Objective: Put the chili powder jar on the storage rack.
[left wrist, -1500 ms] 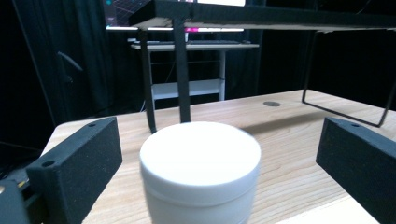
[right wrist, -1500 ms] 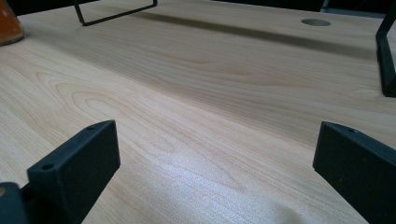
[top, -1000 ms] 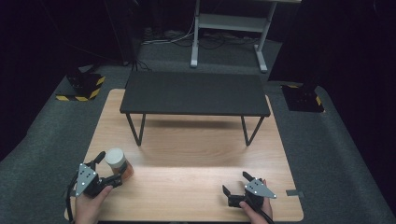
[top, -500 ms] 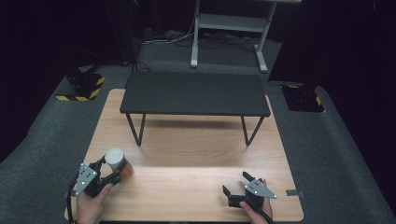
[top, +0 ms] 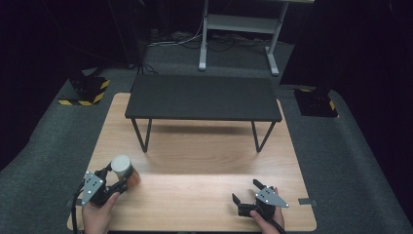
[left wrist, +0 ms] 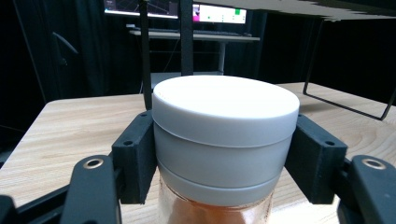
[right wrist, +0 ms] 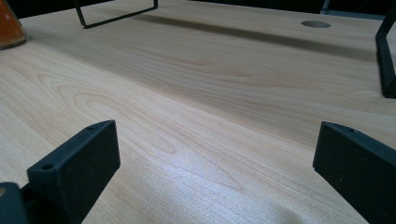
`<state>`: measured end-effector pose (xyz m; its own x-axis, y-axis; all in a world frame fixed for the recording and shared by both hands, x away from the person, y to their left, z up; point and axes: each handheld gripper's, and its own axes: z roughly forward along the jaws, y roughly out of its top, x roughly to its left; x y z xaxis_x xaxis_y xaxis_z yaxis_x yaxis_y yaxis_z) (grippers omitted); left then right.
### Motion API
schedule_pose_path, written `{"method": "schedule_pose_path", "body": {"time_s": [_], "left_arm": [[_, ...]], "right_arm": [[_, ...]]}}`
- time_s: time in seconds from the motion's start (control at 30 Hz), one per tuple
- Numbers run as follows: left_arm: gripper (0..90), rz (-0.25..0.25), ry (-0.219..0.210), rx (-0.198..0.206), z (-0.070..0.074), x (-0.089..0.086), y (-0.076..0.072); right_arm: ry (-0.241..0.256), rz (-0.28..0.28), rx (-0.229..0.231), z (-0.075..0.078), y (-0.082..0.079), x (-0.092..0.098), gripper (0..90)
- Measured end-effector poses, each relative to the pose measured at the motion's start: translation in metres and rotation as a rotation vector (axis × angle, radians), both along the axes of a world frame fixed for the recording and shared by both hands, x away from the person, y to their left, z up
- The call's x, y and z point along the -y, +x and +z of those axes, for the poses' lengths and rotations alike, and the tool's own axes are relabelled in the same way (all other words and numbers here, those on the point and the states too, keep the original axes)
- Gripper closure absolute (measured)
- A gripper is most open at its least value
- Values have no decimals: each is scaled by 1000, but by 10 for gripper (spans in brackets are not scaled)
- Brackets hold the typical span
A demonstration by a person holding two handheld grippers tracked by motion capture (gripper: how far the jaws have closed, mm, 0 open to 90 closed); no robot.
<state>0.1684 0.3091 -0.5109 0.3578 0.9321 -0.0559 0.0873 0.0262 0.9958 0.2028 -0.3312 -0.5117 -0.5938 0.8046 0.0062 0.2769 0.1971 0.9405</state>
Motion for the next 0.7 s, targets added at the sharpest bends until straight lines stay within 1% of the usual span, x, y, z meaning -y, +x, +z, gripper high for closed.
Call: {"method": "schedule_pose_path", "body": {"time_s": [0.03, 0.07, 0.13, 0.23, 0.27, 0.4, 0.47, 0.57, 0.6, 0.67, 0.7], "left_arm": [[337, 0, 0, 0, 0, 0, 0], [337, 3, -2, -6, 4, 2, 0], [336, 4, -1, -8, 6, 3, 0], [337, -2, -8, -7, 17, 10, -1], [337, -2, -8, -7, 17, 10, -1], [337, -16, -21, -6, 32, 16, -1], [336, -16, -19, -8, 42, 20, 0], [336, -19, -36, -7, 58, 26, 4], [337, -21, -35, -2, 63, 28, 5], [336, -23, -22, 5, 74, 33, 8], [336, -20, -2, 12, 85, 37, 12]], "right_arm": [[0, 0, 0, 0, 0, 0, 4], [-1, 1, 0, 0, 0, 0, 4], [-1, 3, -2, 0, 0, 0, 4], [0, 4, 0, 0, 0, 0, 4], [0, 4, 1, 0, 0, 0, 4], [-3, 6, 2, 0, 0, 0, 4], [-2, 7, 2, 0, 0, 1, 4], [0, 9, 3, 0, 0, 1, 4], [-1, 10, 3, 0, 0, 1, 4], [1, 9, -1, 0, 1, 1, 4], [3, 12, -1, 0, 1, 2, 4]]}}
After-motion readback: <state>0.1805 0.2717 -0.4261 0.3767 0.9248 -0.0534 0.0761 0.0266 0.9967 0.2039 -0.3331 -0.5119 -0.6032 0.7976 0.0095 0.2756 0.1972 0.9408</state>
